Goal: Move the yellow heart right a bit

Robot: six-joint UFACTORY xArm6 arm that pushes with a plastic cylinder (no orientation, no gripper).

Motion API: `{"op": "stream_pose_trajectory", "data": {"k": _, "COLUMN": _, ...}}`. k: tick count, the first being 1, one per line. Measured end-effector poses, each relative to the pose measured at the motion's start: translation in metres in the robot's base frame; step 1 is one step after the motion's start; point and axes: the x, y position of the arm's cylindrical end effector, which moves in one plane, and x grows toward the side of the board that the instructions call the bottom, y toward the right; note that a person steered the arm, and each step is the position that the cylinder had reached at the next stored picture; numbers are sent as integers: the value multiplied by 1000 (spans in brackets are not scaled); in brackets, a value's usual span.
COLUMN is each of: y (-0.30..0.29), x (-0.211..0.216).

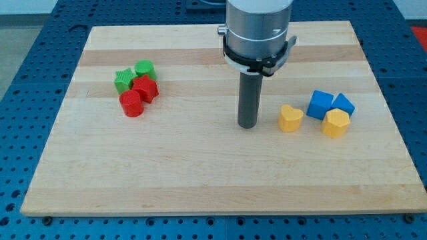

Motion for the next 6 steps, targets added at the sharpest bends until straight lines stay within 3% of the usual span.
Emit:
{"op": "stream_pose_trajectory", "data": {"k": 4, "y": 82, "x": -5}}
{"op": "stream_pose_trajectory", "data": {"k": 6, "y": 87, "x": -5}}
